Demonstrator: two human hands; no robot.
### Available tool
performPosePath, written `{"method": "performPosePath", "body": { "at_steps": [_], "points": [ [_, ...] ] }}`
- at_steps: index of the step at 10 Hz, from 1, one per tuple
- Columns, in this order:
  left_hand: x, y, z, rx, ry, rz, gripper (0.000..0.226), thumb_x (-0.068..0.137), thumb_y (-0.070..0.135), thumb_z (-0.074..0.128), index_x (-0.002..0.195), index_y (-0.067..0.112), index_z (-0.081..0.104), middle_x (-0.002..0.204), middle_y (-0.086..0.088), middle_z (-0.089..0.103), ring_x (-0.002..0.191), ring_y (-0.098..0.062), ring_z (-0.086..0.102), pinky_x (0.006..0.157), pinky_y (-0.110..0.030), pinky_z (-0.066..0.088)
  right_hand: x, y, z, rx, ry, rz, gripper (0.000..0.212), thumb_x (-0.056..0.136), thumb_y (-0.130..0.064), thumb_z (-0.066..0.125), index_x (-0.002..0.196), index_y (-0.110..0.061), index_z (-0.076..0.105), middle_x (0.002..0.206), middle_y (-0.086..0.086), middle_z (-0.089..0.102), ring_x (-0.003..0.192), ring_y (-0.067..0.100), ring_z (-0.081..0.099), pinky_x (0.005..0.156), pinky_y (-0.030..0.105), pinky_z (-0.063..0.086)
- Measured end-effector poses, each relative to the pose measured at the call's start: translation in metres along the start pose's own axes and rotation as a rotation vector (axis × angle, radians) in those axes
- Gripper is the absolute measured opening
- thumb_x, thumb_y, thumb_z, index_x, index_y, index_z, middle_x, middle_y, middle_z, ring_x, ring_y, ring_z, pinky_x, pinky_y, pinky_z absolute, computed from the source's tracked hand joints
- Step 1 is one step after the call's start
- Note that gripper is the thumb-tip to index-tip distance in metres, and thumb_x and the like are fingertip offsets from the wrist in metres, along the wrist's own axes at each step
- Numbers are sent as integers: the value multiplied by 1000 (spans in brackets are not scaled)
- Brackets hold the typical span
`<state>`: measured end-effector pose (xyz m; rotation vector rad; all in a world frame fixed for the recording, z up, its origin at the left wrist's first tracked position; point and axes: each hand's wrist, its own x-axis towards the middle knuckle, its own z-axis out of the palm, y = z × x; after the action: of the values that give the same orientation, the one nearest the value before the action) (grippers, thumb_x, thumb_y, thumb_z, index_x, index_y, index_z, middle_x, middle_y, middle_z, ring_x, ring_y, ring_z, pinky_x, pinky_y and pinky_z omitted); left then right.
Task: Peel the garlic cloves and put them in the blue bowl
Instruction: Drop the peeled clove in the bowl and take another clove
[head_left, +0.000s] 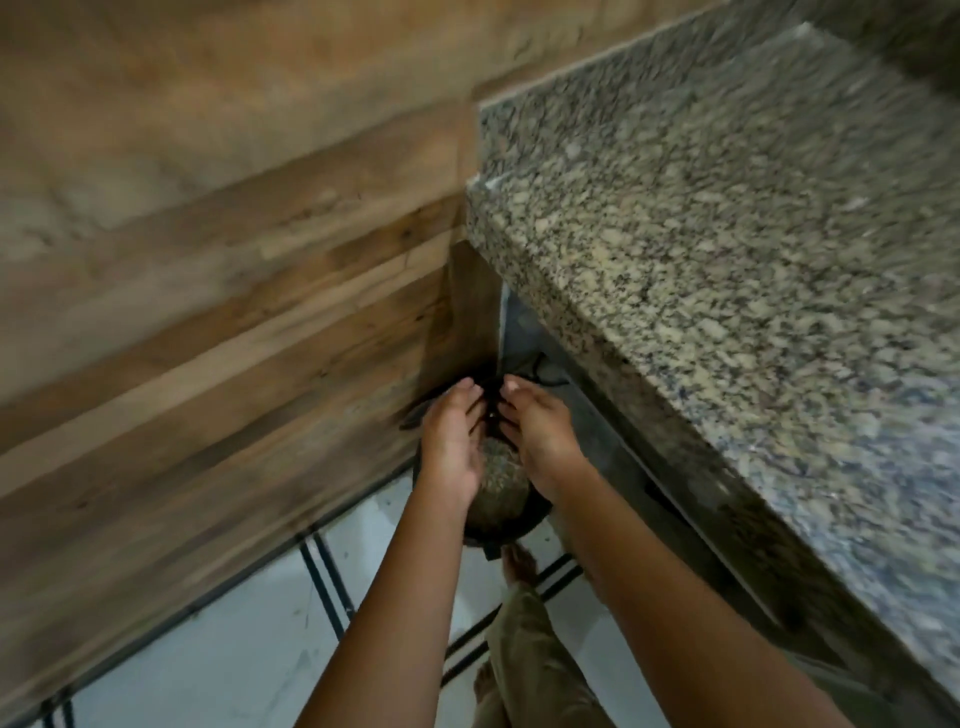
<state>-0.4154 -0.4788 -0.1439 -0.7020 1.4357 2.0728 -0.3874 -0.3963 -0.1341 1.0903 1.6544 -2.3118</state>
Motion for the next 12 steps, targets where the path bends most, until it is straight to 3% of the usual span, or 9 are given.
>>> {"method": "performPosePath", "body": {
  "at_steps": [1, 3, 5, 7, 8, 9, 10, 11, 12],
  "points": [
    [-40, 23, 22, 118, -70, 160, 38, 96, 7, 47, 134, 6, 46, 140, -18, 47, 128, -28, 47, 108, -39, 37, -47, -46, -19, 241, 25, -83, 24, 95, -11, 52, 118, -6, 56, 109, 9, 64, 100, 19, 61, 90, 31, 48],
    [-126, 21, 116, 353, -306, 396, 30, 92, 3, 53, 120, -6, 53, 113, -28, 60, 94, -21, 55, 94, -41, 45, -135, -103, -102, 513, 266, -307, 16, 96, -4, 48, 108, 0, 57, 89, 11, 64, 74, 20, 61, 69, 29, 51],
    [-212, -63, 233, 541, -717, 388, 26, 92, 0, 53, 117, -7, 55, 104, -19, 60, 91, -21, 58, 91, -36, 46, -228, -109, -238, 717, 575, -469, 11, 93, -3, 50, 90, -7, 59, 82, 8, 63, 71, 19, 59, 66, 28, 49],
    [-276, -172, 315, 683, -944, 278, 27, 89, -1, 58, 116, -4, 59, 116, -26, 62, 93, -23, 61, 94, -40, 48, -292, -85, -366, 767, 787, -479, 15, 94, 0, 43, 95, -4, 57, 78, 8, 59, 65, 17, 54, 62, 27, 46],
    [-300, -224, 345, 707, -992, 247, 28, 90, 0, 56, 118, -3, 58, 103, -17, 65, 97, -25, 60, 96, -42, 46, -309, -71, -424, 751, 826, -461, 18, 94, 0, 41, 103, -3, 56, 78, 8, 58, 64, 17, 54, 62, 27, 46],
    [-296, -275, 373, 753, -955, 235, 27, 89, -1, 58, 116, -1, 60, 93, -7, 65, 103, -33, 62, 92, -40, 48, -317, -63, -473, 723, 840, -408, 18, 94, 0, 40, 96, -7, 56, 77, 6, 58, 61, 16, 53, 56, 24, 46],
    [-296, -297, 381, 917, -853, 434, 25, 82, -4, 65, 107, -1, 64, 90, -9, 67, 88, -25, 63, 87, -33, 48, -321, -58, -508, 696, 835, -354, 19, 94, -1, 40, 89, -9, 56, 75, 6, 58, 59, 15, 53, 55, 24, 43],
    [-292, -314, 389, 1358, -837, 774, 40, 82, 6, 67, 122, 3, 59, 120, -16, 60, 113, -27, 55, 101, -32, 40, -321, -54, -532, 700, 814, -315, 19, 94, -1, 40, 88, -8, 57, 76, 6, 57, 60, 16, 52, 55, 26, 42],
    [-285, -322, 394, 1644, -850, 949, 38, 89, 11, 60, 127, 7, 57, 132, -14, 52, 125, -30, 43, 107, -33, 31, -321, -51, -547, 718, 804, -318, 21, 94, 2, 39, 104, 0, 57, 76, 8, 56, 59, 16, 51, 54, 26, 41]
  ]
}}
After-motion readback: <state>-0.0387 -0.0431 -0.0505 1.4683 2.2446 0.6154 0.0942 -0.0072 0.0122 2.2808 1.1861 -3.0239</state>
